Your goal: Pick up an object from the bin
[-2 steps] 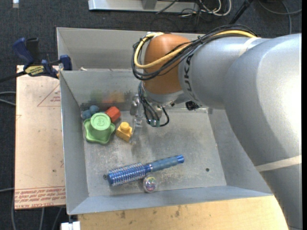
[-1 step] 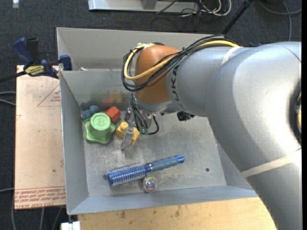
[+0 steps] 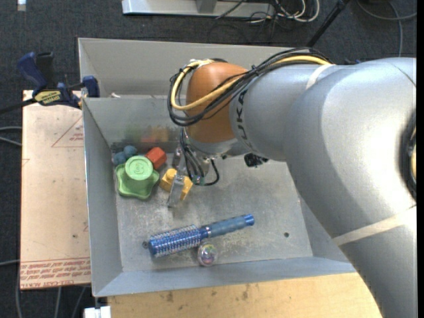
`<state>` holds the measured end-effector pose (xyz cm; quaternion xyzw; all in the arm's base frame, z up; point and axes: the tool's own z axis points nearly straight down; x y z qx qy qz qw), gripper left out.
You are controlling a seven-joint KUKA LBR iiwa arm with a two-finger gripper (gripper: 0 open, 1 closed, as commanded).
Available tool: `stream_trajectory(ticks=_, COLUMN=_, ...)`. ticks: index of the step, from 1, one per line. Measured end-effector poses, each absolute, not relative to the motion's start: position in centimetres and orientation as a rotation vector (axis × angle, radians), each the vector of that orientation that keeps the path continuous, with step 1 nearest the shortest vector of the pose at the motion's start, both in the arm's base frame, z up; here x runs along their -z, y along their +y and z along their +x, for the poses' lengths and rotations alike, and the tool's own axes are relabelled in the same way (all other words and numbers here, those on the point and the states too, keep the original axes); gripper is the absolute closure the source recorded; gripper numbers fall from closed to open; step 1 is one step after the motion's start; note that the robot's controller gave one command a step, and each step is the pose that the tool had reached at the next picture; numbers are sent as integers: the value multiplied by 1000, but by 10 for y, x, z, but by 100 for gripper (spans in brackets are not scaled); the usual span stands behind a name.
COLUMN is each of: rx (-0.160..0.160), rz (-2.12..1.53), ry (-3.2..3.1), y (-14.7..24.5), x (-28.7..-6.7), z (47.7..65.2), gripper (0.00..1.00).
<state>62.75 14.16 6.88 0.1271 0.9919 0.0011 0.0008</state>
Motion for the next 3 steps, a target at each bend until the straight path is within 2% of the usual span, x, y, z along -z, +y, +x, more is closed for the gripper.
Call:
stream_trajectory(ticks=1, rx=-5, rz=398, ry=3112, y=142, x=-70, z=628, gripper=100)
stream_trajectory(ticks=2, rx=-4, rz=397, ry=3114, y=142, x=-80, z=629, gripper=100)
stream_trajectory(ticks=3, rx=-9, rz=392, ry=3107, y=143, x=-186, z=631, gripper=100)
